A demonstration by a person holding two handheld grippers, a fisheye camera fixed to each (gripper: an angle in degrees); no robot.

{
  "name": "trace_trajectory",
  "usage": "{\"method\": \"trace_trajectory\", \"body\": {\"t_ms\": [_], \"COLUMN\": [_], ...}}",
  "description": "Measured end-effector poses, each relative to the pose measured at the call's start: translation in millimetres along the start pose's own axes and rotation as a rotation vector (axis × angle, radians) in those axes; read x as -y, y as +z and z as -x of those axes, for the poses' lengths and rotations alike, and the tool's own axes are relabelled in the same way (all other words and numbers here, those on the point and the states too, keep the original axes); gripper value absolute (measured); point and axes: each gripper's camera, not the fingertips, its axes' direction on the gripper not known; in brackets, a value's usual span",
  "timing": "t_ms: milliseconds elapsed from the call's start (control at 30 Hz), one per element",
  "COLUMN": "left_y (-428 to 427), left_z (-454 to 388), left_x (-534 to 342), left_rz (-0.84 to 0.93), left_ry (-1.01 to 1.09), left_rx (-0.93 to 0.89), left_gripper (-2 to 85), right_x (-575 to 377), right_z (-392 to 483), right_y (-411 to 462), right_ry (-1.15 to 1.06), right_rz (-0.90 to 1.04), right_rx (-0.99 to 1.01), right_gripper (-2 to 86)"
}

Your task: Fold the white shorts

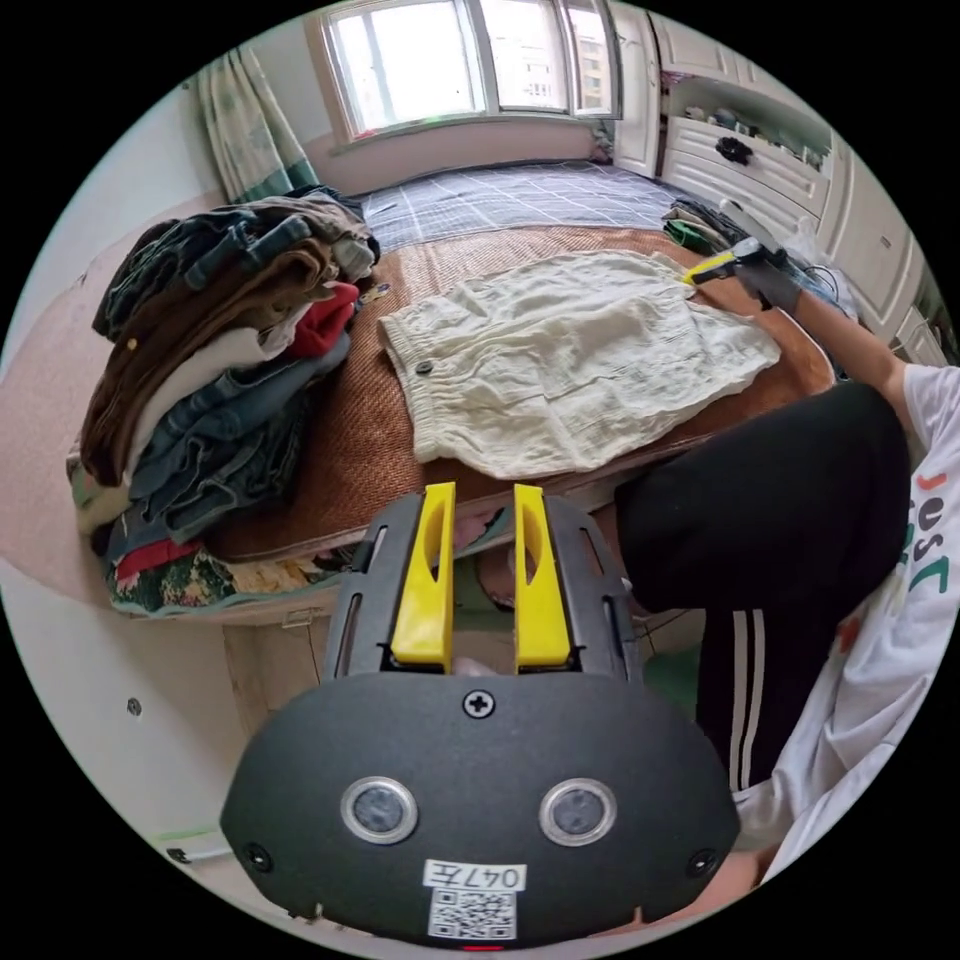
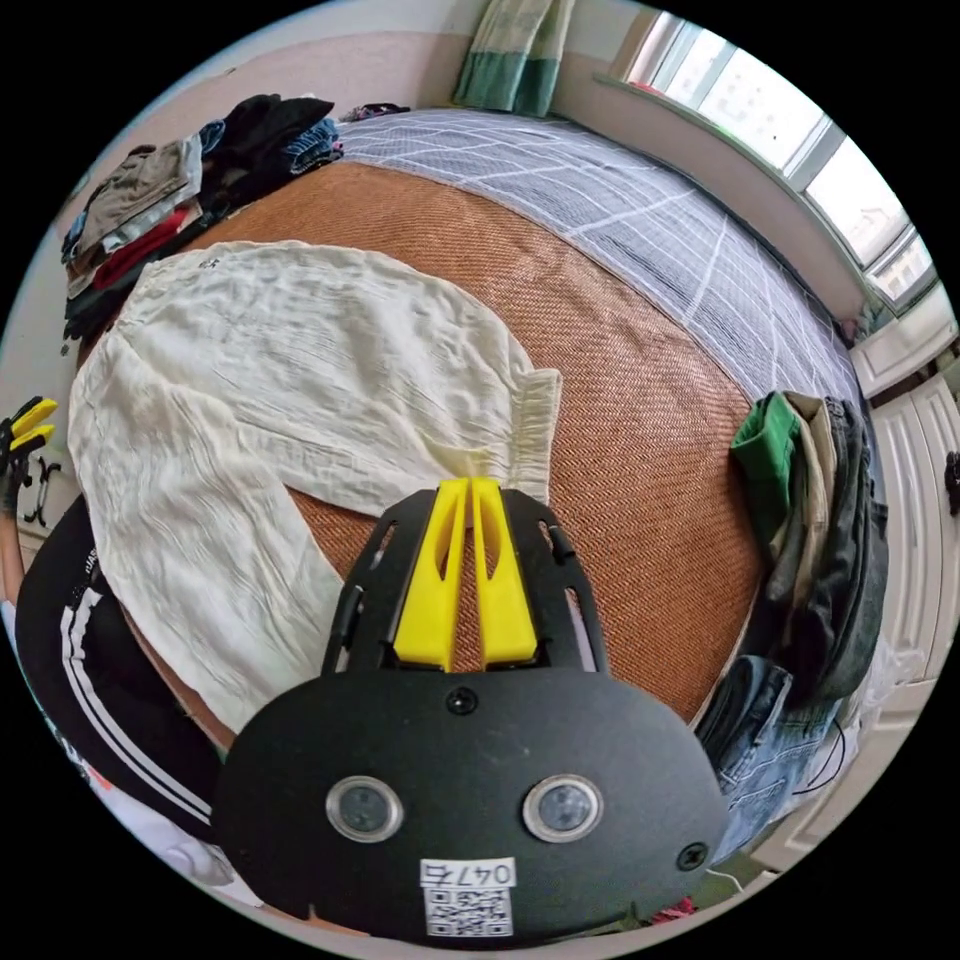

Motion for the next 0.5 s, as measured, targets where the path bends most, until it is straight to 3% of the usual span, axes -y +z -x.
{"method": "trace_trajectory", "body": {"t_ms": [167,300,500], "left_y": [9.2,24.4,53.1], "left_z": [60.0,105.2,156.6], "left_x": [-50.3,-82.3,-111.0], "left_rz": [-0.054,-0.073,-0.109], "left_ry": [-0.213,-0.368,-0.514], "left_rx": [-0.087,-0.146,-0.17], "left_gripper": [9.2,9.2,8.5], "right_x": [-63.6,-138.7,-202.8], "right_z": [17.2,51.5,95.1], "right_y": [-49.7,-85.4,-51.4], "right_ry": [-0.037,-0.216,-0.295], "right_rz": [-0.152,-0.316,-0.272], "right_rx": [-0.018,0.175,0.233], "right_gripper": [4.4,3.2,4.1]}}
